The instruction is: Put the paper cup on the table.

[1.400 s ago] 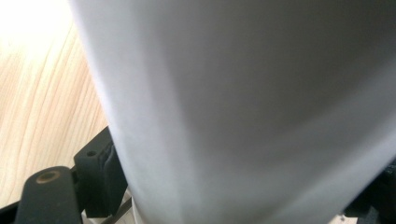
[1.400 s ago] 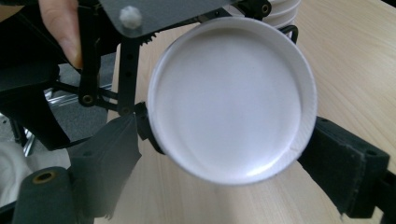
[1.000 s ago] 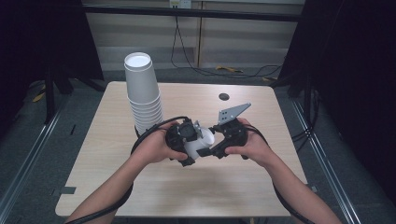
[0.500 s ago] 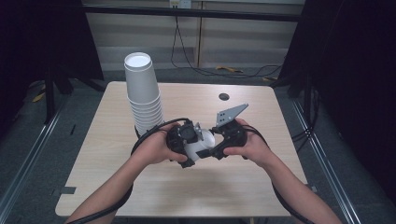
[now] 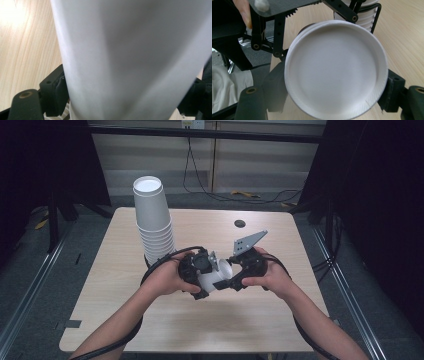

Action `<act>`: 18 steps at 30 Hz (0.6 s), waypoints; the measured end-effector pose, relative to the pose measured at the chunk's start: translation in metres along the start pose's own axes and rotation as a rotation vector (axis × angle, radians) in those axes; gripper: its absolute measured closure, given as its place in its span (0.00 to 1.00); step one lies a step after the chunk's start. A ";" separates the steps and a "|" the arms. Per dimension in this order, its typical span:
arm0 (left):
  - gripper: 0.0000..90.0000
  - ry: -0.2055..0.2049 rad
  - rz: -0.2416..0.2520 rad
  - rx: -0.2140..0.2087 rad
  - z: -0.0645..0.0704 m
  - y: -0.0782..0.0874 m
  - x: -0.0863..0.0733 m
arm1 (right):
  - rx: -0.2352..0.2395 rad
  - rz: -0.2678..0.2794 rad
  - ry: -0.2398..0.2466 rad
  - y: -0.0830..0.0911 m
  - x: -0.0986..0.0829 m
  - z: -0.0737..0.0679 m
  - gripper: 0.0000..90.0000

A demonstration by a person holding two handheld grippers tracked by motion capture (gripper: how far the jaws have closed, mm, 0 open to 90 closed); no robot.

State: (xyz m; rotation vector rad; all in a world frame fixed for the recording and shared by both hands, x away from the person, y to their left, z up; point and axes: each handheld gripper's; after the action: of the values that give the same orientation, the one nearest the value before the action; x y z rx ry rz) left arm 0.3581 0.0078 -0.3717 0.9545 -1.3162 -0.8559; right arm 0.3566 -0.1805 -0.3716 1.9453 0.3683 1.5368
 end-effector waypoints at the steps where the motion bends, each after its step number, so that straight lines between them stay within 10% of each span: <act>1: 0.18 0.000 -0.004 -0.006 0.000 0.000 0.000 | 0.000 -0.003 -0.001 0.000 0.000 0.000 0.28; 18: 0.19 -0.009 -0.029 -0.013 -0.001 0.001 -0.001 | -0.022 -0.128 0.079 -0.003 0.012 -0.004 0.25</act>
State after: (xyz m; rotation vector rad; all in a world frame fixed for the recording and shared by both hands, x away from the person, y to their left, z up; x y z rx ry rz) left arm 0.3591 0.0089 -0.3706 0.9621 -1.3060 -0.8908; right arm 0.3566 -0.1703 -0.3632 1.8120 0.4974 1.5312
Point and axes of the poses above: each handheld gripper's, and its own axes: y roughly backward along the jaws, x roughly out of its top, z roughly to its right, and after that the axes turned 4 degrees about -x, right-handed
